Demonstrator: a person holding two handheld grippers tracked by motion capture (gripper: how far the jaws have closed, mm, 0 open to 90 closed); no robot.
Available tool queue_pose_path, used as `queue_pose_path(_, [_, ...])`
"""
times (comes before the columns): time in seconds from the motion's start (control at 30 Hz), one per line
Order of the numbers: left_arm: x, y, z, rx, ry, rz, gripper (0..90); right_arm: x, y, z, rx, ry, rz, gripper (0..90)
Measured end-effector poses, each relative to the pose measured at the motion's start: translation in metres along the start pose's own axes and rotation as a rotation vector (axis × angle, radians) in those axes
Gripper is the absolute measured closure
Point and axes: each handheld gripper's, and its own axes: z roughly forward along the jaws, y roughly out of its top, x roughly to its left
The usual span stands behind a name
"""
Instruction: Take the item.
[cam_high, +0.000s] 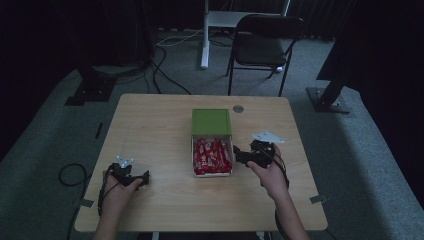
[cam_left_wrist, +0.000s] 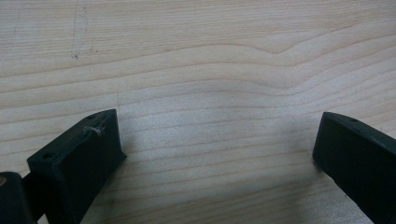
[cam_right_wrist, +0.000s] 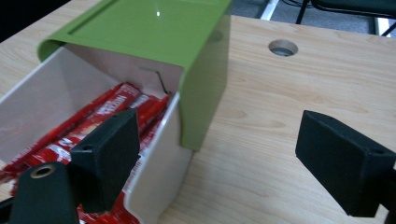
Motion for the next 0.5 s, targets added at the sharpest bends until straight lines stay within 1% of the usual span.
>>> queue_pose_path(0.23, [0.0, 0.0, 0.0, 0.0, 0.001, 0.001, 1.9, 0.012, 0.006, 0.005, -0.008, 0.019, -0.015, 13.4])
queue_pose_path(0.5, [0.0, 0.0, 0.0, 0.001, 0.002, 0.001, 1.9, 0.03, 0.011, 0.012, -0.009, 0.064, -0.038, 13.6])
